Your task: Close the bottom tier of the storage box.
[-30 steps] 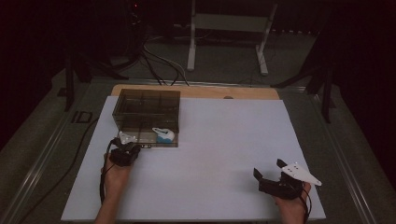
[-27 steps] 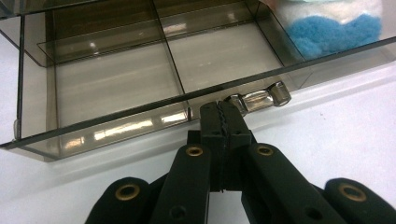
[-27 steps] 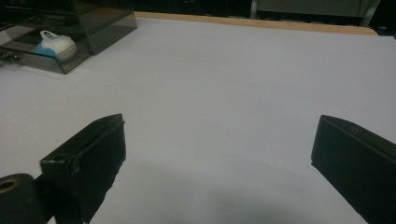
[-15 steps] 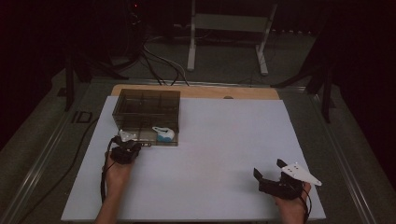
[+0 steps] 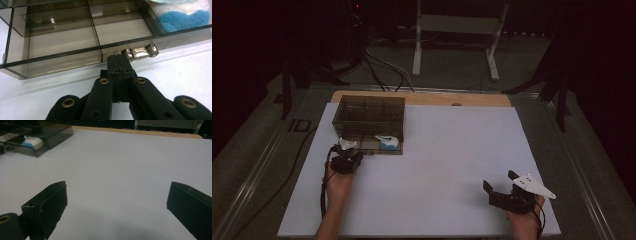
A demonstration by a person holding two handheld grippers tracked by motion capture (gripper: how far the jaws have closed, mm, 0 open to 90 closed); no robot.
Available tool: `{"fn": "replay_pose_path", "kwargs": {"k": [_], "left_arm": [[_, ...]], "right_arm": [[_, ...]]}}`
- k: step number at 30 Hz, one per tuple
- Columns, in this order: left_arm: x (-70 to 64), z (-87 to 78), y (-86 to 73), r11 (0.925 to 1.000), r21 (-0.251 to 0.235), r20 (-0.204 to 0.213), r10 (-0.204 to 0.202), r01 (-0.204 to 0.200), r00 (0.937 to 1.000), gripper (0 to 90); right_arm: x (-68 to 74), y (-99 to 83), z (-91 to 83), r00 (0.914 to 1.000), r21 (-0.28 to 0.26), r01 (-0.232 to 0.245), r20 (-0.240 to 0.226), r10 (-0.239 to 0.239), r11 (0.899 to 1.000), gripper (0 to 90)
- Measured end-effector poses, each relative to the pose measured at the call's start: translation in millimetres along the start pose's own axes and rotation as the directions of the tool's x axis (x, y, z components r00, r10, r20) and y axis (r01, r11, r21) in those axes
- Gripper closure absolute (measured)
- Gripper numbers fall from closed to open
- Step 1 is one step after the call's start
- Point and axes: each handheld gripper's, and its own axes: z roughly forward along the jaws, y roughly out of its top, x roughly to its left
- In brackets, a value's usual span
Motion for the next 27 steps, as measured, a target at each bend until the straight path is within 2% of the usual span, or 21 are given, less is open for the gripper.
{"fn": "replay_pose_path", "kwargs": {"k": [12,27], "left_arm": [[0.8,1.1,7.4,1.0000,0.002,-0.009,0.007,-0.007,0.9999,90.0],[4.1,6.8,10.3,0.9998,0.005,-0.016,-0.020,0.020,0.9997,90.0]], "right_arm": [[0.2,0.0,0.5,1.0000,0.003,-0.001,0.000,0.001,1.000,3.1],[0.6,0.0,1.1,1.0000,0.005,0.002,-0.001,-0.002,1.000,3.1]]}}
